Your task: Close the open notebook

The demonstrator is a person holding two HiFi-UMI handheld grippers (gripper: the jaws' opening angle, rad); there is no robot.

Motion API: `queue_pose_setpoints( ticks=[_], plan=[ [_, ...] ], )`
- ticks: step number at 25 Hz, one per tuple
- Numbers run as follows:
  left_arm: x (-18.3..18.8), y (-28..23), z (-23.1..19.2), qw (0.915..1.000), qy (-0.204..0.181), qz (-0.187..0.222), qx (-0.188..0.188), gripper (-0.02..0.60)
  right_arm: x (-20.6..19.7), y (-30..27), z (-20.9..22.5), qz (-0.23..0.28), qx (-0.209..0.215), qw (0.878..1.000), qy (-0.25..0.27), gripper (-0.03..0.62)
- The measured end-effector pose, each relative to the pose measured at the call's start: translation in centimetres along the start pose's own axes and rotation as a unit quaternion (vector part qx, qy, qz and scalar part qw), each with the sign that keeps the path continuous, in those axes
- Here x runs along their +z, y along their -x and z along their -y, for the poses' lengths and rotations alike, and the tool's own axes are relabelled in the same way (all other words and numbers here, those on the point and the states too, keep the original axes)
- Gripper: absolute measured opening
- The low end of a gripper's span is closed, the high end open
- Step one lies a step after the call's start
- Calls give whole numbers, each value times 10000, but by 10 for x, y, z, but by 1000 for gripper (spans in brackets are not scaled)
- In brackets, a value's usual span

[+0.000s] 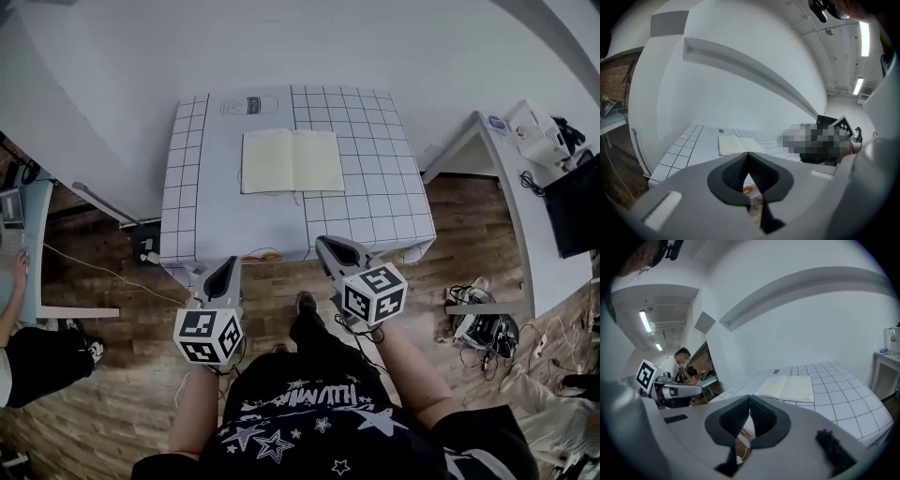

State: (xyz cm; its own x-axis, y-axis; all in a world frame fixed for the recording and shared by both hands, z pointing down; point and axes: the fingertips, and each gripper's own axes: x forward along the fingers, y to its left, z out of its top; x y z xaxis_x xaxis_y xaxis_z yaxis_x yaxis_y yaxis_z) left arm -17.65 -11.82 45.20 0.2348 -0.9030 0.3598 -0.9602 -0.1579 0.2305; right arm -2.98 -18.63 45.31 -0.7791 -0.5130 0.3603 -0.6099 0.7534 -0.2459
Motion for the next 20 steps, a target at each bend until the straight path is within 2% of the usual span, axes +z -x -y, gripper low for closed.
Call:
queue_pose_setpoints(
  ticks=[10, 16, 20],
  plan=[
    [33, -76, -21, 9985, 177, 89, 506, 9, 40, -64, 69, -147, 462, 9988, 96, 14],
    [41, -91, -29, 9964, 182, 102, 826, 9, 37, -95, 71, -339, 882, 9953, 194, 14],
    [43, -87, -38, 9948, 170, 46, 1008, 9, 32, -110, 56, -501, 1207, 9903, 477, 14]
  ],
)
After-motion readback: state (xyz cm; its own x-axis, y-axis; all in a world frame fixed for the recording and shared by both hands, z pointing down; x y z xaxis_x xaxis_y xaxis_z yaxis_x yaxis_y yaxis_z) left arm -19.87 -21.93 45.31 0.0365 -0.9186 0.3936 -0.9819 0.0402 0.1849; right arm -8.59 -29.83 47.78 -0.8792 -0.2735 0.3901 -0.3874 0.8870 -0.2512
